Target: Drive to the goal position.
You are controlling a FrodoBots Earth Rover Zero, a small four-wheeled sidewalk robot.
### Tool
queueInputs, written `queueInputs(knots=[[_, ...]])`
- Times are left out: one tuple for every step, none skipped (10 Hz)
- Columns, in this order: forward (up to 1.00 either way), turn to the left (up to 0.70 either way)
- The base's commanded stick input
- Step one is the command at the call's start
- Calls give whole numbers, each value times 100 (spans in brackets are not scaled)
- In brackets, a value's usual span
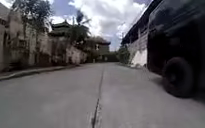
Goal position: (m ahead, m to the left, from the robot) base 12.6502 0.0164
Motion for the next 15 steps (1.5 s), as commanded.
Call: queueInputs(knots=[[100, -6], [100, 0], [100, 0], [100, 0], [100, 0], [100, 0], [100, 0], [100, 0], [100, 0], [100, 0], [100, 0], [100, 0], [100, 0], [100, 0], [100, 0]])
